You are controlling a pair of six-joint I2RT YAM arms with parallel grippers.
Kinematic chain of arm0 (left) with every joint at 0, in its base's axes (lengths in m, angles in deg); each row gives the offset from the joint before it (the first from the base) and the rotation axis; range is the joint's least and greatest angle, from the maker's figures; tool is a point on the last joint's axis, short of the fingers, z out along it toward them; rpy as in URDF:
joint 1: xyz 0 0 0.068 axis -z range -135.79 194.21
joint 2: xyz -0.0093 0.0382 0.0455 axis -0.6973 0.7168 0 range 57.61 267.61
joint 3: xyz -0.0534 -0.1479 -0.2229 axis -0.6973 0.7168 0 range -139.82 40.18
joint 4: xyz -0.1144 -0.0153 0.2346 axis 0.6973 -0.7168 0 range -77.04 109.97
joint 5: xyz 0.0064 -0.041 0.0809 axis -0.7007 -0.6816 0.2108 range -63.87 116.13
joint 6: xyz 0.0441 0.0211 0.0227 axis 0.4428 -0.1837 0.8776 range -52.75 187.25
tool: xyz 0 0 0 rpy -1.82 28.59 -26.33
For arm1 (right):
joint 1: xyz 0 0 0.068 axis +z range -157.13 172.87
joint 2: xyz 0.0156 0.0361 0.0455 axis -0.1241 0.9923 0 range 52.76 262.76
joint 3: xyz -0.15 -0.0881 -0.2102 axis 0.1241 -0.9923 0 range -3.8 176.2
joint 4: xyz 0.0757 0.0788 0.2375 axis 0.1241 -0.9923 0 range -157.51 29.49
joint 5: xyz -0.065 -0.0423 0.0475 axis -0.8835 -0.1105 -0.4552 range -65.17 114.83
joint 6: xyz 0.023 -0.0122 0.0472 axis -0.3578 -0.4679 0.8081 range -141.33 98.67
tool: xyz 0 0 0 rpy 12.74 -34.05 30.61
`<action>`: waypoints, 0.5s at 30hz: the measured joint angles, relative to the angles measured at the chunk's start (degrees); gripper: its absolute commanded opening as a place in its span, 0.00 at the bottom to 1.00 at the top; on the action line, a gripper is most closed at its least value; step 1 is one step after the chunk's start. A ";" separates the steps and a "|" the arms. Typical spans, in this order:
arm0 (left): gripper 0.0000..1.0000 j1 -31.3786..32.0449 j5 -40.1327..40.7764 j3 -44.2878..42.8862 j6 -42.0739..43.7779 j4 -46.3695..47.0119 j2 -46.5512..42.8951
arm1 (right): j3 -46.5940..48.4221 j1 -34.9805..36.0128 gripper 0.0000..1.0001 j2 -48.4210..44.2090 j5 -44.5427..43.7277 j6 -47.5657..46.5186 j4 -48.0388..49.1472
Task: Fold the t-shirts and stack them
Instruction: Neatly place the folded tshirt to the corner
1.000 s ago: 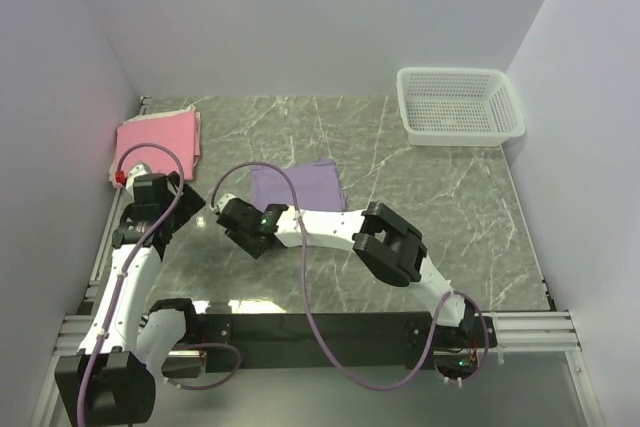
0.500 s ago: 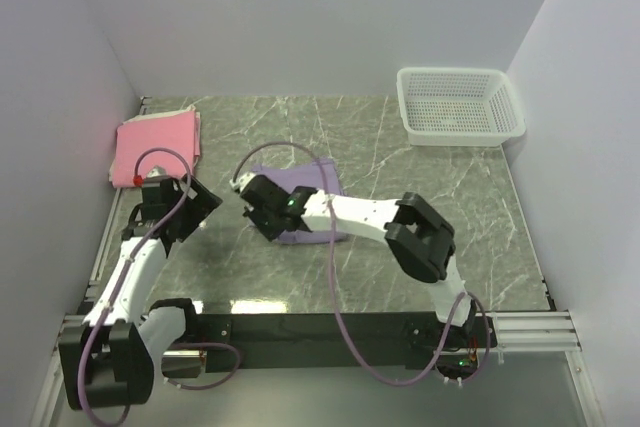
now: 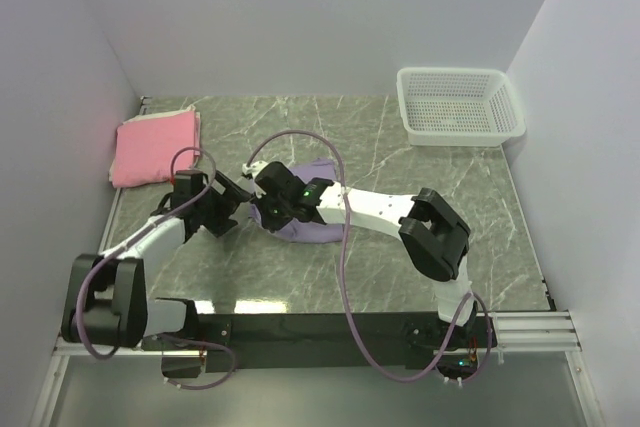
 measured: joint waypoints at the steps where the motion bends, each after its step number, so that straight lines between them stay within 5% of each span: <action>1: 0.99 0.68 0.02 0.00 -0.79 0.83 1.42 | -0.24 0.00 0.00 0.00 0.35 0.20 0.26; 9: 0.96 7.50 0.31 -1.73 -5.11 7.58 10.80 | -1.16 0.02 0.00 -0.02 1.99 1.01 2.36; 15: 0.49 9.35 2.08 -8.24 -3.93 6.67 18.49 | -2.69 0.02 0.00 -0.20 3.26 1.68 3.32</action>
